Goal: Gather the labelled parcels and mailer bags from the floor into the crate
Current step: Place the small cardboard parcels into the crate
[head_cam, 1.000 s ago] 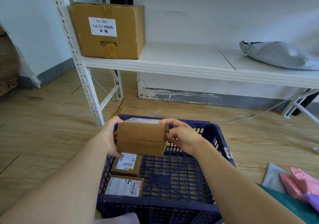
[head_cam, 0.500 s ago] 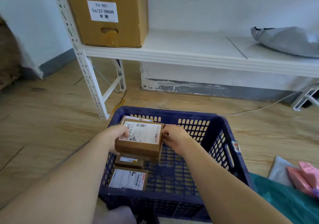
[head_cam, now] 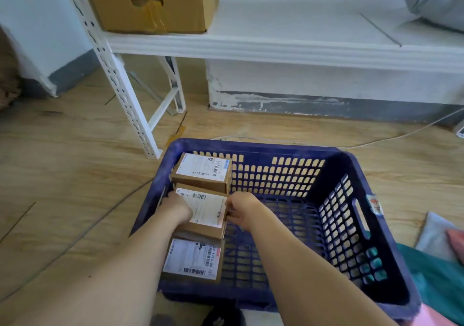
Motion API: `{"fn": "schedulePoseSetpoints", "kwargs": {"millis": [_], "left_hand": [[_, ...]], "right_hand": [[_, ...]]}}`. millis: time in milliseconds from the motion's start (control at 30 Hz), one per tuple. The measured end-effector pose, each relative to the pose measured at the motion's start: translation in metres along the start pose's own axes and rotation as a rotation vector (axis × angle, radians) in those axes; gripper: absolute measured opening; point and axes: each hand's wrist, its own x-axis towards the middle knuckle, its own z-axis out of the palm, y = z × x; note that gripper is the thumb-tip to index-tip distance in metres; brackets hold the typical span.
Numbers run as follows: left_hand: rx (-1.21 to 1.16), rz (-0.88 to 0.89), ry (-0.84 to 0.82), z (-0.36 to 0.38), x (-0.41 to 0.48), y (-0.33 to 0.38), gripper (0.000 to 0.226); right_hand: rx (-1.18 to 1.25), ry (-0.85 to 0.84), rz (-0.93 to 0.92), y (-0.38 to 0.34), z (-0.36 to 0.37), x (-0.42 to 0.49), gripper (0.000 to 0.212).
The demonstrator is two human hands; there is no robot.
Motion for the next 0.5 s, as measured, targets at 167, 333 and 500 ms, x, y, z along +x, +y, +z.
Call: {"fn": "schedulePoseSetpoints", "kwargs": {"millis": [167, 333, 500], "left_hand": [[0.232, 0.19, 0.148, 0.0, -0.001, -0.004, 0.031], [0.363, 0.297, 0.02, 0.006, -0.004, -0.01, 0.071], [0.452, 0.37, 0.099, 0.009, -0.011, -0.016, 0.09]], "right_hand": [[0.09, 0.007, -0.007, 0.004, 0.002, 0.018, 0.022], [0.068, -0.045, -0.06, 0.006, 0.003, 0.019, 0.037], [-0.217, -0.199, -0.096, 0.01, 0.004, 0.015, 0.058]]}}
